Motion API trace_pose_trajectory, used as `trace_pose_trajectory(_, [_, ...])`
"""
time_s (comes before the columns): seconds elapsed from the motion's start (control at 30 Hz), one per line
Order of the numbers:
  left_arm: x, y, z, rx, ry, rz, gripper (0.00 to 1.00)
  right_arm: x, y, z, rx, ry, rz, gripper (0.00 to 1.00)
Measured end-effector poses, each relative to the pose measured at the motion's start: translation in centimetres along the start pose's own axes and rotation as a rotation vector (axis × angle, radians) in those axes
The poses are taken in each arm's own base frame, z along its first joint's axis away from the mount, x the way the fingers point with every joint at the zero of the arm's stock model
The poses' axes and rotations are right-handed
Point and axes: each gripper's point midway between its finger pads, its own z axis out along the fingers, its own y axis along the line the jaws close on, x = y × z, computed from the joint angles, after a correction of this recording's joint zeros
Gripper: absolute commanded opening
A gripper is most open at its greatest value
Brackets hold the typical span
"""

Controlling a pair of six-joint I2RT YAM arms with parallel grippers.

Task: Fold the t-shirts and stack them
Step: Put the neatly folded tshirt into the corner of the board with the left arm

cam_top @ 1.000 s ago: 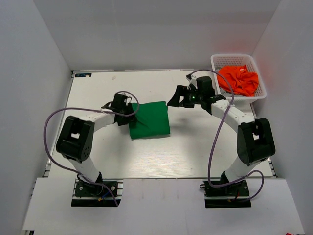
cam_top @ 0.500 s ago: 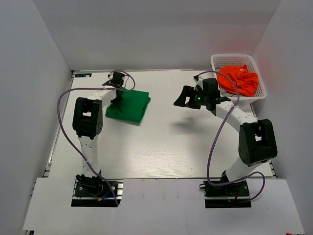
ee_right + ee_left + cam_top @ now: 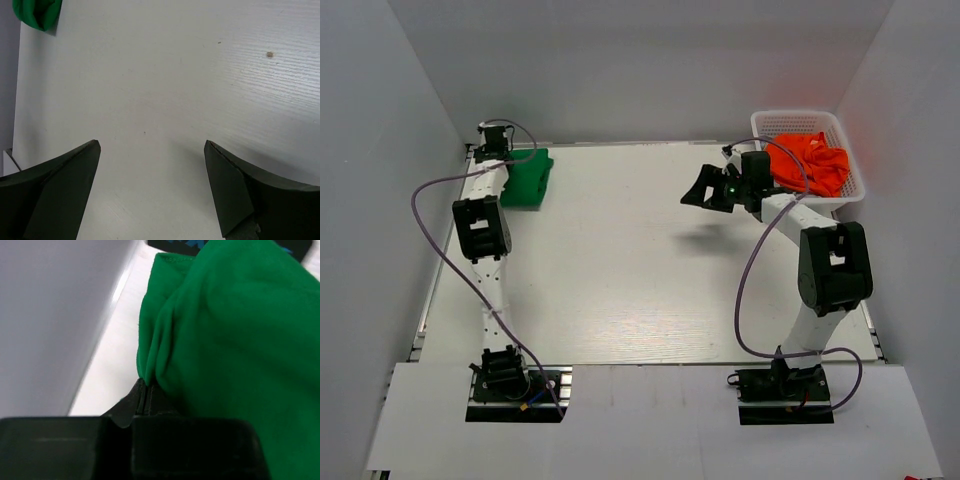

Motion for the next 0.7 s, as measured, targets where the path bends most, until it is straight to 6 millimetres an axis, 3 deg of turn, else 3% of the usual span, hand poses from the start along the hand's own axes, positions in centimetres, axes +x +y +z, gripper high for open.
trace_pose_trajectory(0.13, [-0.3,2.4,1.3,-0.029,-0.013,-0.021,0.00,-0.5,-0.9,0.6,-0.008,-0.004,0.027,0.90])
trace_pose_trajectory(0.3, [-0.2,3.5,1.9,-0.035,-0.014,-0.031,0.00,-0.4,-1.4,1.1,-0.015,-0.001,0.053,0.90])
trace_pose_trajectory(0.4, [-0.7,3.6,1.8,-0.020,-0.031,-0.024,0.45,-0.4,-1.2,1.0,-0.032,0.001,0.051,0.90])
trace_pose_trajectory(0.47, [-1.4,3.8,1.4,-0.014,-0.046,-0.028,0.84,-0.4,-0.9,1.0,-0.046,0.003,0.047,0.90])
trace_pose_trajectory(0.53, [-2.7,4.3,0.6,-0.008,-0.072,-0.048,1.00,-0.4,-0.8,1.0,-0.056,0.003,0.041,0.90])
trace_pose_trajectory(0.63, [-5.8,5.6,-2.0,0.004,-0.125,-0.097,1.00,0.0,-0.6,0.5,-0.054,-0.003,0.026,0.90])
trace_pose_trajectory(0.7, [-8.2,6.8,-5.1,0.020,-0.169,-0.144,1.00,0.8,-0.3,-0.5,-0.039,-0.010,0.019,0.90])
